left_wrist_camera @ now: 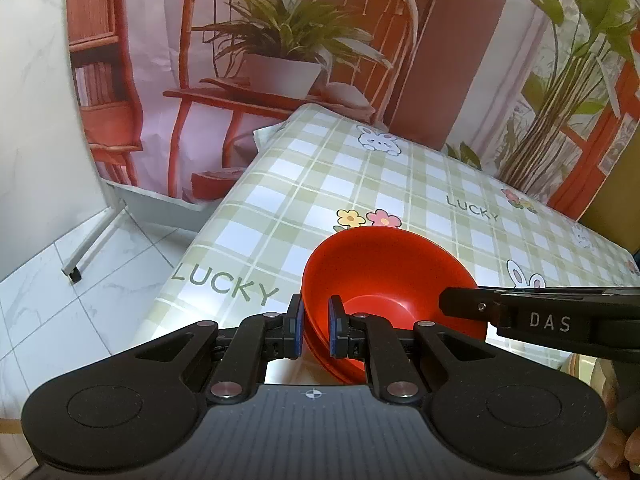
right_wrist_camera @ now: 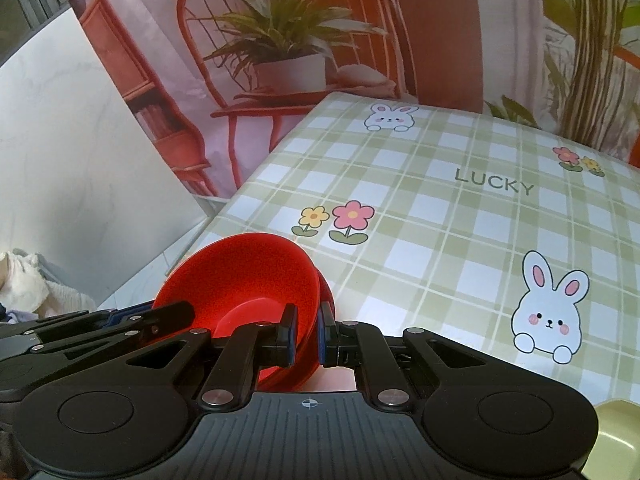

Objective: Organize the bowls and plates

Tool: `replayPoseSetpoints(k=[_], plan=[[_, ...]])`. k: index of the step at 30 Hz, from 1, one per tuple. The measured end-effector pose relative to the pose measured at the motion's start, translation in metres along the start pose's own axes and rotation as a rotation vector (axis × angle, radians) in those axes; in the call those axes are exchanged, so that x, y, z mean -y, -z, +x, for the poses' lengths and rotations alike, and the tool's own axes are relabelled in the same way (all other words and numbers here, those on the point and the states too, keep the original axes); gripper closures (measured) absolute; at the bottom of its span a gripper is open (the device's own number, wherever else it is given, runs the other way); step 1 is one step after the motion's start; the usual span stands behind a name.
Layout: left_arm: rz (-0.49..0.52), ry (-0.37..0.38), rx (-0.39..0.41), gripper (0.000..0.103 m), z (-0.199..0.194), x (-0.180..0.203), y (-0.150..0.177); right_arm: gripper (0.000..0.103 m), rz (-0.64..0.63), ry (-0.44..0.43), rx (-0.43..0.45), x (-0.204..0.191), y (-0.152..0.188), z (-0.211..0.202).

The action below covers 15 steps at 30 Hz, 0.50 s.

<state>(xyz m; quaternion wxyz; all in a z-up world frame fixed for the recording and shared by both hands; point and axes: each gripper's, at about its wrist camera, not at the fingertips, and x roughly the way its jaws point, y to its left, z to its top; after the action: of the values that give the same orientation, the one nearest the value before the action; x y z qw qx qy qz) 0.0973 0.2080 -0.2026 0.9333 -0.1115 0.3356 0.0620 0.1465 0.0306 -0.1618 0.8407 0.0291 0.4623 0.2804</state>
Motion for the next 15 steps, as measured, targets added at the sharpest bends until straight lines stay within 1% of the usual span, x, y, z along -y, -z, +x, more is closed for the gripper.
replayPoseSetpoints(k=[10,15], plan=[[-0.009,-0.006,-0.001,0.090,0.0023,-0.0020,0.0011,0.093,0.000,-0.005,-0.007,-0.0003,0.0006,0.0018],[-0.018,-0.012,0.005,0.090,0.0019,-0.0049,0.0028,0.088,-0.002,-0.006,-0.002,-0.0001,0.0022,-0.0002]])
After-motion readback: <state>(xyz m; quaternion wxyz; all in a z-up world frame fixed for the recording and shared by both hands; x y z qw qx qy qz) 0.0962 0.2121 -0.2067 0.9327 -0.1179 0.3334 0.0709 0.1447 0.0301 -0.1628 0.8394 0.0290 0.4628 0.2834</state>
